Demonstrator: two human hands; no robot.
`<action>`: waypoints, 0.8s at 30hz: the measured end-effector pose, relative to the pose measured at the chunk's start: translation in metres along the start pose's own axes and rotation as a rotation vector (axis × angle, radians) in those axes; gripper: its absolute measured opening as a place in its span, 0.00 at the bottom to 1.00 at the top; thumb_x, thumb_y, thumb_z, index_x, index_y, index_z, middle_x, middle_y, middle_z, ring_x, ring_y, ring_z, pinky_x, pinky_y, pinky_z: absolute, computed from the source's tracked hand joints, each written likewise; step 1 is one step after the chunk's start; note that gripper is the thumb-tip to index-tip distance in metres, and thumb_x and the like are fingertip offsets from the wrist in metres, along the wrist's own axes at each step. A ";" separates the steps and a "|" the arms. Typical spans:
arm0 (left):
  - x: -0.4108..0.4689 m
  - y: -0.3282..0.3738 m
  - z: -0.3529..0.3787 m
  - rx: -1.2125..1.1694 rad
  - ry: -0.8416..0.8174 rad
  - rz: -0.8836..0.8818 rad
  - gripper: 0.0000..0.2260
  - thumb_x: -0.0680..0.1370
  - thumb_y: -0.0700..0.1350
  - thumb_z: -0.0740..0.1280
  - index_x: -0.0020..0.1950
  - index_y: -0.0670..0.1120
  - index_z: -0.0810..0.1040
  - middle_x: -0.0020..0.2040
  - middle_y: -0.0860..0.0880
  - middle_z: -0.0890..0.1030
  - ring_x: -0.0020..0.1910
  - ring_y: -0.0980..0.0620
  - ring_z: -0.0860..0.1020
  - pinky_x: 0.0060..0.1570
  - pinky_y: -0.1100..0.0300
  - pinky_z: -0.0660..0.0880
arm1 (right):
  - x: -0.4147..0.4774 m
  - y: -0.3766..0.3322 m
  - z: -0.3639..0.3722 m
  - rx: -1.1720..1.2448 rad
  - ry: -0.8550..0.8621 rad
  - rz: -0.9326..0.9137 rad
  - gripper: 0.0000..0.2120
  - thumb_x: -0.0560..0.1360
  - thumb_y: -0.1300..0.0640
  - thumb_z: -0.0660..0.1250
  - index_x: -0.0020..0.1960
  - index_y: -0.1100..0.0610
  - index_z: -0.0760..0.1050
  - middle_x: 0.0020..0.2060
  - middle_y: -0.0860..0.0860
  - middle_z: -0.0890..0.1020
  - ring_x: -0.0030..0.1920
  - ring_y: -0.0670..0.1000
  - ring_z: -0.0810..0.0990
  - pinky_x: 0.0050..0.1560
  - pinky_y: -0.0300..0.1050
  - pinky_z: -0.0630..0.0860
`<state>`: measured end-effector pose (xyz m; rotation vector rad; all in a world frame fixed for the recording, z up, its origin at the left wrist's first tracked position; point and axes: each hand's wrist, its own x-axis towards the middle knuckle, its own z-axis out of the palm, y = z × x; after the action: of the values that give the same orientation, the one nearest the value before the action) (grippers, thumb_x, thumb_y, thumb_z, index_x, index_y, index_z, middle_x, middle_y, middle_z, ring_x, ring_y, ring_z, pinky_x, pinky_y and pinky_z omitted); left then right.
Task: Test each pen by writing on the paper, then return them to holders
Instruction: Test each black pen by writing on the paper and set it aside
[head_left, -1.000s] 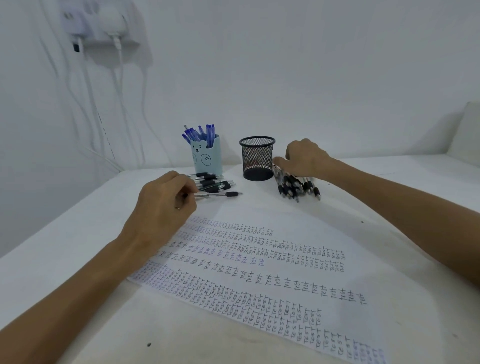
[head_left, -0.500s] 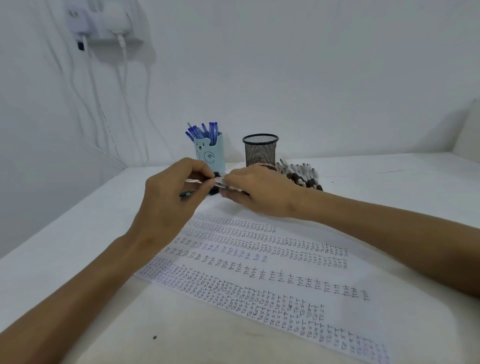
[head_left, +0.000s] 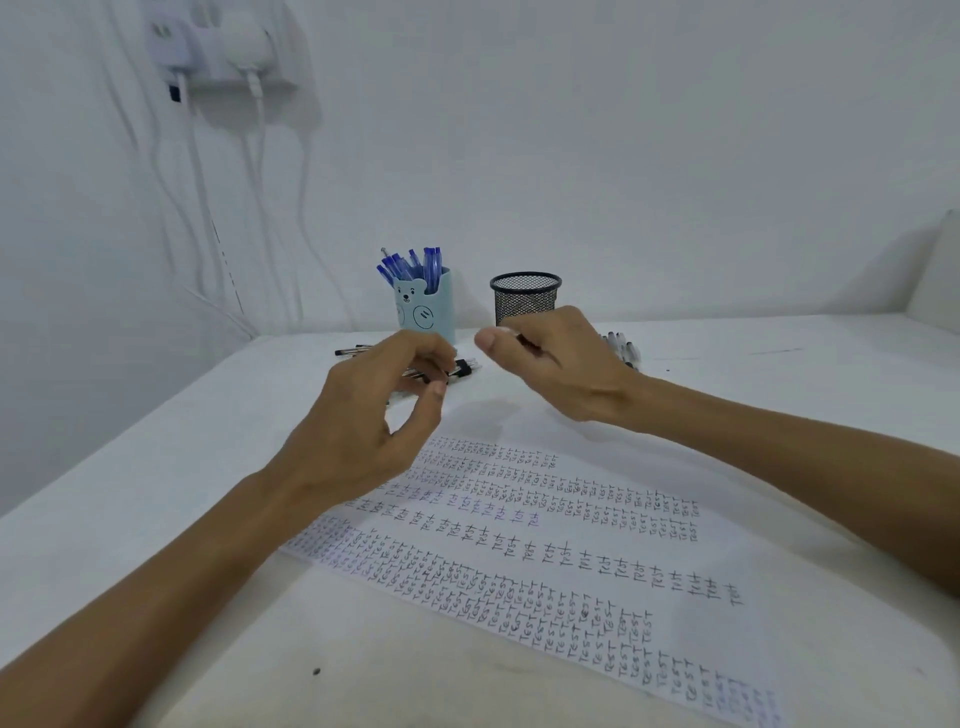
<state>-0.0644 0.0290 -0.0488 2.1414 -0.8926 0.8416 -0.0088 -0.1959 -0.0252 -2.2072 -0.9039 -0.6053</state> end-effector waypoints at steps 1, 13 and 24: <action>-0.001 -0.001 0.000 0.001 -0.018 0.002 0.11 0.80 0.40 0.66 0.62 0.41 0.78 0.54 0.51 0.83 0.55 0.54 0.82 0.56 0.65 0.79 | -0.002 -0.002 -0.004 0.053 0.004 0.024 0.29 0.81 0.38 0.61 0.33 0.59 0.63 0.27 0.51 0.64 0.28 0.47 0.62 0.31 0.40 0.60; -0.006 0.006 0.002 0.142 -0.594 0.084 0.16 0.82 0.64 0.64 0.66 0.60 0.77 0.69 0.64 0.73 0.71 0.63 0.70 0.69 0.57 0.70 | -0.044 0.016 -0.027 0.639 -0.004 0.570 0.28 0.83 0.39 0.58 0.51 0.65 0.81 0.39 0.61 0.86 0.35 0.58 0.86 0.28 0.41 0.76; -0.008 0.008 0.008 0.068 -0.694 0.056 0.18 0.81 0.64 0.65 0.69 0.61 0.76 0.71 0.64 0.71 0.71 0.61 0.70 0.69 0.55 0.71 | -0.064 0.014 -0.025 0.532 -0.205 0.508 0.04 0.78 0.66 0.67 0.45 0.66 0.78 0.33 0.59 0.82 0.30 0.52 0.74 0.28 0.40 0.70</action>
<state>-0.0724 0.0219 -0.0567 2.5177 -1.2715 0.1266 -0.0442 -0.2491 -0.0538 -1.9086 -0.4851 0.0995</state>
